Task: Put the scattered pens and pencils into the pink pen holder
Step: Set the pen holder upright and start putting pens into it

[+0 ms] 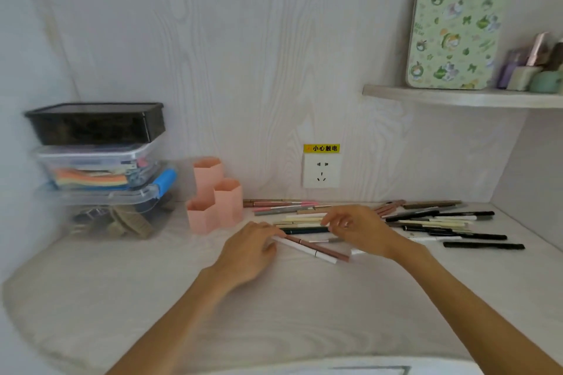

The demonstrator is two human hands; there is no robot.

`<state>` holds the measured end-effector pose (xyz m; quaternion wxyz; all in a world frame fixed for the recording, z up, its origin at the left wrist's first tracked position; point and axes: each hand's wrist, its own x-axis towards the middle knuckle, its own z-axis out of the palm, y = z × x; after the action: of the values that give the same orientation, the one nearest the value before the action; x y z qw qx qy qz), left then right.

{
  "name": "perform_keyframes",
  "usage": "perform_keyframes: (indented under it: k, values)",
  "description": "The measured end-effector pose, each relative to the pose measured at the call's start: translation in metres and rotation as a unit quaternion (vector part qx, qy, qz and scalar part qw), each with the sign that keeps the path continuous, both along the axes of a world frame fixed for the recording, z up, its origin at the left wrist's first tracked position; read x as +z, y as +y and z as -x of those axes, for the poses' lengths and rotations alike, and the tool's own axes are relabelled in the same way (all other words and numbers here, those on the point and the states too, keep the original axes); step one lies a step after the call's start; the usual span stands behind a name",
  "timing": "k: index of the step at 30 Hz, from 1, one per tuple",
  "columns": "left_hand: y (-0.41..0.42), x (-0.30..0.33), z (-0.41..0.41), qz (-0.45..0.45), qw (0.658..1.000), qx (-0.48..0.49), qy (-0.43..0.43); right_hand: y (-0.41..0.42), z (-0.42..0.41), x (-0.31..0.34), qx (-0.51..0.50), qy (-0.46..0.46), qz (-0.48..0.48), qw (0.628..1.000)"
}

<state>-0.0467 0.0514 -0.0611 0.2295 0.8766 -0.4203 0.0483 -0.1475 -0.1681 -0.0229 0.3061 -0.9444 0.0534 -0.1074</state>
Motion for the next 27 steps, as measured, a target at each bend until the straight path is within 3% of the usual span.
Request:
perform_keyframes:
  k: [6, 14, 17, 23, 27]
  values:
    - [0.013, -0.005, 0.008, 0.039, 0.999, 0.021, 0.006, -0.034, 0.045, 0.001, -0.054, 0.113, 0.107, 0.986]
    - [0.035, -0.017, -0.002, 0.169, 0.982, 0.049, 0.062, -0.002, 0.044, -0.027, -0.095, -0.020, 0.128, 0.987]
    - [0.037, -0.013, -0.001, 0.299, 0.948, 0.061, 0.089, 0.019, 0.026, -0.034, -0.098, -0.049, 0.107, 0.988]
    - [0.046, 0.000, -0.003, 0.494, 0.857, 0.132, 0.058, 0.051, -0.005, -0.036, -0.152, -0.159, 0.052, 0.974]
    - [0.054, 0.006, -0.006, 0.597, 0.785, 0.164, 0.028, 0.073, -0.012, -0.044, -0.072, -0.183, 0.101, 0.975]
